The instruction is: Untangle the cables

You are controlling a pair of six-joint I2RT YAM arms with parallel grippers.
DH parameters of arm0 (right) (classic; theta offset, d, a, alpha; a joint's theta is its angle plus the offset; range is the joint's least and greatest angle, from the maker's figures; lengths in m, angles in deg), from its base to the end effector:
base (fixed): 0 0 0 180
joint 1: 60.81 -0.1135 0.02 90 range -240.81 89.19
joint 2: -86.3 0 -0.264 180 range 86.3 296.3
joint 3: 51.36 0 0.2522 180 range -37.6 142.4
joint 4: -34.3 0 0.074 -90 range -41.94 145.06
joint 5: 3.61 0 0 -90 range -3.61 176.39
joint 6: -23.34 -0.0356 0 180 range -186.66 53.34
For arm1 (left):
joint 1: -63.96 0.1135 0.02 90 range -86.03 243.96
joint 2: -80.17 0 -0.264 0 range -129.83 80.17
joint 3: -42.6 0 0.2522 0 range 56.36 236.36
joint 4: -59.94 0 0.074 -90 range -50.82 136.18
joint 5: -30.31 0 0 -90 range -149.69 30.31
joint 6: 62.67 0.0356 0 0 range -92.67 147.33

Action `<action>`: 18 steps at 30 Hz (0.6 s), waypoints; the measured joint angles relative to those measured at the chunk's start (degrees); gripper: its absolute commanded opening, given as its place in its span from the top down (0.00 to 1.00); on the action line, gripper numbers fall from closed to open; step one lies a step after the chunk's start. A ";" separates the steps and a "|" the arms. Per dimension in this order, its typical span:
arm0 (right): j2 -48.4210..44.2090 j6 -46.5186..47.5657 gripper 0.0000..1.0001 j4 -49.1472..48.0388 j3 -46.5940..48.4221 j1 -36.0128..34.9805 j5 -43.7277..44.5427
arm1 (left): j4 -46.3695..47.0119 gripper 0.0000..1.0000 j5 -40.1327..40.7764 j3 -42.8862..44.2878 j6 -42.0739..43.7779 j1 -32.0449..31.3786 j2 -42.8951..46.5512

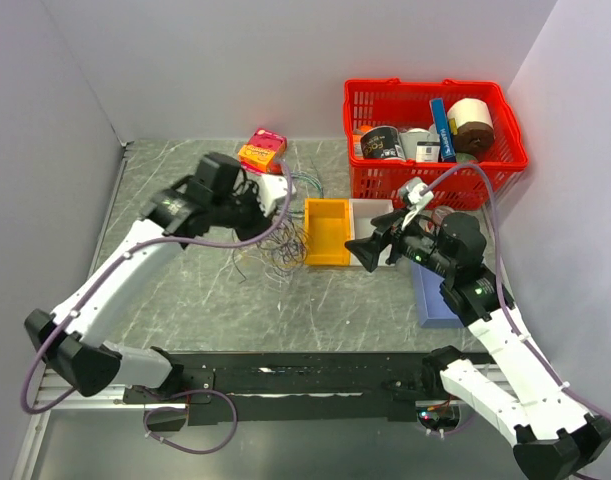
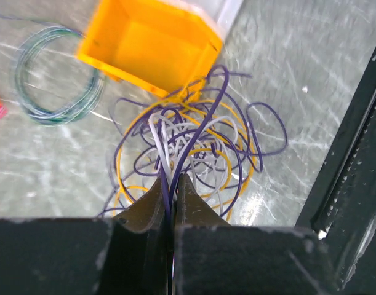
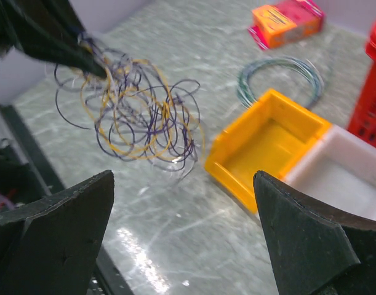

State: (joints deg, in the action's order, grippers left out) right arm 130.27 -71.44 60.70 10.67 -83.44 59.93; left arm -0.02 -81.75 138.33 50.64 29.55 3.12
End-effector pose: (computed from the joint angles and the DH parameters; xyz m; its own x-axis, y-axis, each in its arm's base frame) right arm 0.1550 0.0818 0.3596 -0.1960 -0.0009 -0.9806 -0.7376 0.6591 0.1469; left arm 0.2236 -0.1694 0.3810 -0.2005 0.5818 -0.7882 0.9102 0.4082 0.0698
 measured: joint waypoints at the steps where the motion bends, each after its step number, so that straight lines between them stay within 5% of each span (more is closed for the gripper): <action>1: 0.04 -0.85 0.00 -0.63 0.55 0.00 -1.95 | -2.16 0.99 0.11 2.67 -0.02 0.17 0.37; 11: 0.07 -4.33 0.00 -4.61 0.68 -1.22 -8.74 | -13.42 0.99 1.51 24.59 -1.46 0.48 1.60; 18: 0.24 -4.61 0.01 -4.81 1.97 -1.66 -11.28 | -16.61 0.99 0.39 25.79 -1.60 0.48 4.87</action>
State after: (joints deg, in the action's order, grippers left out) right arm 130.51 -76.05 55.89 12.64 -85.10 48.65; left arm -16.63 -81.36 164.12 49.05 30.03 7.99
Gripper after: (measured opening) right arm 0.997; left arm 0.054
